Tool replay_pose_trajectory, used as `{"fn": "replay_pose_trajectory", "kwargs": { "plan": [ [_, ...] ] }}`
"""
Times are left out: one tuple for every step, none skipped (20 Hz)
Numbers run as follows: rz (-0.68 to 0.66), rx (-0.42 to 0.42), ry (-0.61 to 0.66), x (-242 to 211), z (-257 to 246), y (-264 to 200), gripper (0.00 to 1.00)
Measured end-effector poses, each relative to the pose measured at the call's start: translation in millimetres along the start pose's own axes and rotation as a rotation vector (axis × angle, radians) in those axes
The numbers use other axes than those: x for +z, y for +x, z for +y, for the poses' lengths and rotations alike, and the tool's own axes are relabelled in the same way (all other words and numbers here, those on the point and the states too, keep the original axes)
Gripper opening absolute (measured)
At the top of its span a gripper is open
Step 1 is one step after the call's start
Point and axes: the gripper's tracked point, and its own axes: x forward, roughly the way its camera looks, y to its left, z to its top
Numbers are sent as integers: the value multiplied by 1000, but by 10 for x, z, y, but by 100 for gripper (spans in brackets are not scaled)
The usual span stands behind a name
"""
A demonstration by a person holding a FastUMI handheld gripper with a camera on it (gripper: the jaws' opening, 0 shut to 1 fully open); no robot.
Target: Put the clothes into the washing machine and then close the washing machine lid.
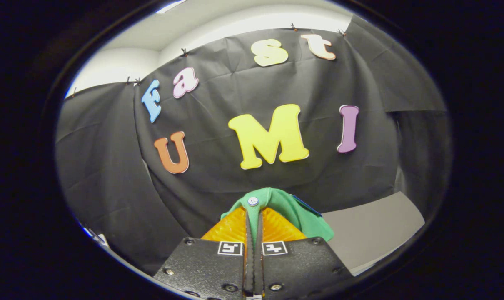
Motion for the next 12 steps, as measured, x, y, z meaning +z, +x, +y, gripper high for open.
{"fn": "replay_pose_trajectory", "kwargs": {
  "plan": [
    [22, 13, 6, -56, 49, 35, 4],
    [49, 19, 6, -135, 77, 79, 4],
    [75, 23, 8, -214, 88, 133, 4],
    [100, 29, 13, -275, 110, 184, 4],
    [124, 32, 24, -342, 124, 229, 4],
    [149, 36, 30, -414, 144, 268, 4],
    [172, 39, 34, -494, 148, 318, 4],
    [197, 37, 34, -570, 147, 379, 4],
    [220, 38, 36, -645, 141, 436, 4],
    [241, 38, 40, -710, 138, 473, 4],
    [262, 37, 45, -788, 136, 526, 4],
    [282, 34, 49, -850, 151, 537, 4]
  ]
}}
